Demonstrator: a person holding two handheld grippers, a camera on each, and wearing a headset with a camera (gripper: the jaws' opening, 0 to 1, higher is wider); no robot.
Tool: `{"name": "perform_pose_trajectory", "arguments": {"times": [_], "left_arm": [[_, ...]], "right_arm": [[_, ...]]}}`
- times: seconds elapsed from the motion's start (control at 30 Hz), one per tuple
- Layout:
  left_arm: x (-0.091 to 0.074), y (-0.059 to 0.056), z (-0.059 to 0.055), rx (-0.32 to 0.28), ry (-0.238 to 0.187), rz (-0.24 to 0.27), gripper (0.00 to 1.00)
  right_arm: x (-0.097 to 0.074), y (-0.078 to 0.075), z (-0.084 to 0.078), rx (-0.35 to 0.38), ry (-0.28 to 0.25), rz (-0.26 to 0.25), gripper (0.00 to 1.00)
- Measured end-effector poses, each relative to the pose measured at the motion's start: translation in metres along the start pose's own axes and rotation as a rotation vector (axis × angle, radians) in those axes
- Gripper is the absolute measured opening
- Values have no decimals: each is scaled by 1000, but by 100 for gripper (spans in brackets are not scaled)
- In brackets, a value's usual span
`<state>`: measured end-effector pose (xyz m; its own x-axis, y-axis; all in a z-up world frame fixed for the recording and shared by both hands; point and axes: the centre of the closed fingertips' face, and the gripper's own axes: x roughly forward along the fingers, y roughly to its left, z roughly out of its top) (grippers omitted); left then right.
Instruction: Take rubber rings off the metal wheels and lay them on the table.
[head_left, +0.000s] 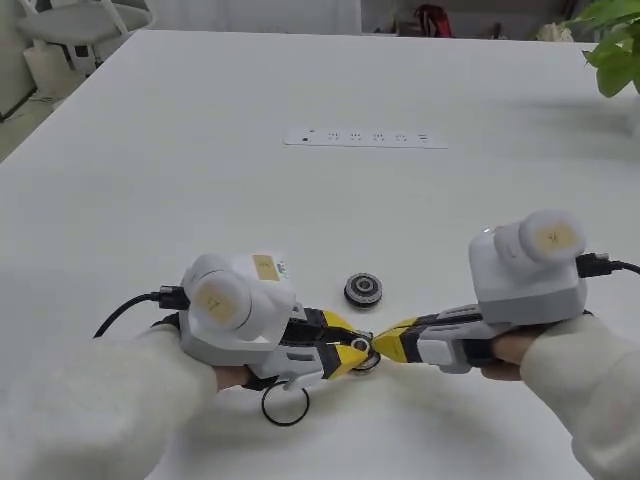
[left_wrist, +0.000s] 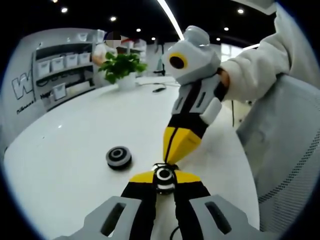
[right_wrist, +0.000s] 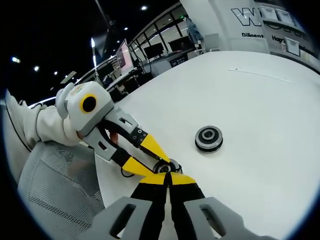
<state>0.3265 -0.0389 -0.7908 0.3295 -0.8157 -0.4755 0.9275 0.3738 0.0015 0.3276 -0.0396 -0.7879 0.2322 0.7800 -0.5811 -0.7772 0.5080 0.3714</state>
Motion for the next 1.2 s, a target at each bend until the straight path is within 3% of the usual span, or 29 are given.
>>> {"name": "perform_pose_trajectory", "arguments": {"times": [0.53, 0.9, 0.93, 1.2], "left_arm": [[-1, 1, 0, 0, 0, -2, 13], [-1, 1, 0, -1, -2, 0, 13], [-1, 1, 0, -1, -2, 0, 13], [-1, 1, 0, -4, -7, 13, 14]], "right_arm": [[1, 5, 4, -36, 2, 12, 0], [1, 9, 9, -36, -16, 36, 0], [1, 11, 14, -40, -37, 42, 0], [0, 2, 9, -20, -23, 16, 0]]}}
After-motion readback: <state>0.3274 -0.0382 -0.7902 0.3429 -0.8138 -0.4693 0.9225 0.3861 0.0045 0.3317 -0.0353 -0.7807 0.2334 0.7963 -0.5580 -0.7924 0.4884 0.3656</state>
